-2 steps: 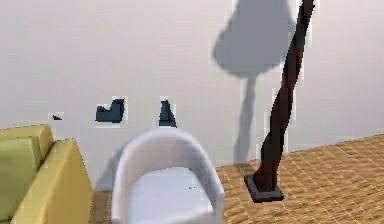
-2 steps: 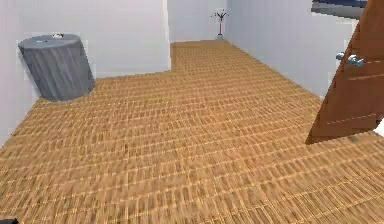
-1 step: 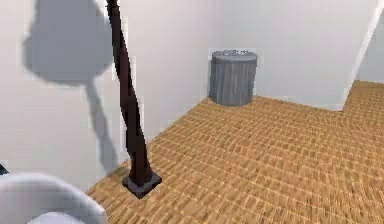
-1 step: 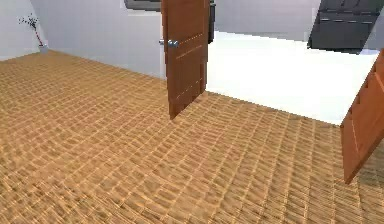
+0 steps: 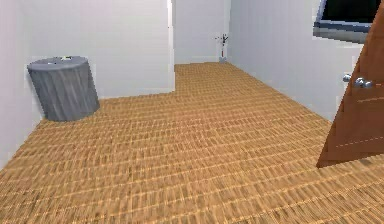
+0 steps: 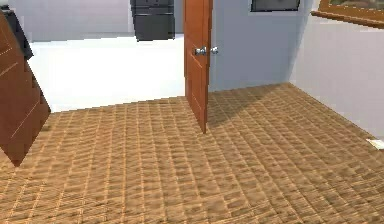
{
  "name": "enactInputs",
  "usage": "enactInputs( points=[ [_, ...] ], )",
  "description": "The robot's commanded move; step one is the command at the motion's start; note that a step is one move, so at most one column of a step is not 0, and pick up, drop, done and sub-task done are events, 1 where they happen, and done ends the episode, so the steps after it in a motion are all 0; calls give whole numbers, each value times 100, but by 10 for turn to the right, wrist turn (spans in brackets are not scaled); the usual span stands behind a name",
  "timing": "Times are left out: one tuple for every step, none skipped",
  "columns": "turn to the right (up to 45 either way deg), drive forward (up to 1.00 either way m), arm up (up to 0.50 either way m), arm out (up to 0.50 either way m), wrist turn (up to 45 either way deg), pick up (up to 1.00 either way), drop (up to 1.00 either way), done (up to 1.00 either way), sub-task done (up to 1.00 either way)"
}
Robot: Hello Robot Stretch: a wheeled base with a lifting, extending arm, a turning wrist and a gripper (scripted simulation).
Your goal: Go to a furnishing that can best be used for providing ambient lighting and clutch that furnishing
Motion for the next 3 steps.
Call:
enactInputs(
  points=[
    [0,100,0,0,0,0,0,0,0],
    [30,0,0,0,0,0,0,0,0],
    [0,100,0,0,0,0,0,0,0]
  ],
)
